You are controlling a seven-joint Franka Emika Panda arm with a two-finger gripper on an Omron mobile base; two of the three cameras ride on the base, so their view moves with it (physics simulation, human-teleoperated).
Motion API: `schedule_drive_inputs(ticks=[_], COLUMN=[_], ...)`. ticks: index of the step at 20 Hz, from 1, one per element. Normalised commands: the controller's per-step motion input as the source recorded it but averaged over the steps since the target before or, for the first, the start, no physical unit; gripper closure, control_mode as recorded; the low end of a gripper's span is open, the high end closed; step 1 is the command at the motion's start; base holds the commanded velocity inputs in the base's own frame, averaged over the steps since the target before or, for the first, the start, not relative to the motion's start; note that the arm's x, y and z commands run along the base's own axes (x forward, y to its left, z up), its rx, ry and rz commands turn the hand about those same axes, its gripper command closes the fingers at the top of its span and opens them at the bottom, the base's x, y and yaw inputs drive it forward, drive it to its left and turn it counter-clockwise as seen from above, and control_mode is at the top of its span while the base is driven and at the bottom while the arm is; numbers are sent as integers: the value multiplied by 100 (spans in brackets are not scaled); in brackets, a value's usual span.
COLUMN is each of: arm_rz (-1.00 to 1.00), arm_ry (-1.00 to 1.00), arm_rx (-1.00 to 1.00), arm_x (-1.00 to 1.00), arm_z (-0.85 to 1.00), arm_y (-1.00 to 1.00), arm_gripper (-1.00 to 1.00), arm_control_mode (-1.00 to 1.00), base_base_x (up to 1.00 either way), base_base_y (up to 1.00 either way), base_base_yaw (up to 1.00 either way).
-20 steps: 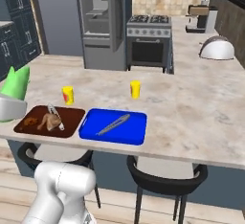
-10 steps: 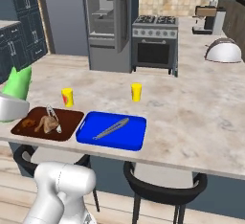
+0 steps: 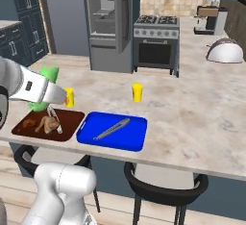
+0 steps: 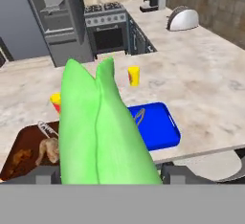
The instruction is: Gather the corn and avocado from the fridge and place them on a tray on the dining counter. Then gather the chicken drumsticks from the fridge and place them on the other tray.
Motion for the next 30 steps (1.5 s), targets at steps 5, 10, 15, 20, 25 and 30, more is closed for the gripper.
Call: schedule_drive_inputs(ticks=[5,10,15,20,25,30], arm_rz=[15,4,1,1,-1,0], arm_ry=[28,27,22,13,-3,-12], arm_rx=[7,-1,-6,-13,-7,0], arm_x=[94,74,56,28,46,40], arm_z=[-45,-74,-81,-59,-48,-45], arm_y=[-39,2,1,0,7,1], arm_gripper=[100,100,100,100,100,100], arm_control_mode=[-100,-100,-100,-100,-100,-100], base_base_x=[0,0,0,0,0,0], base_base_y=[0,0,0,0,0,0], base_base_yaw=[0,0,0,0,0,0])
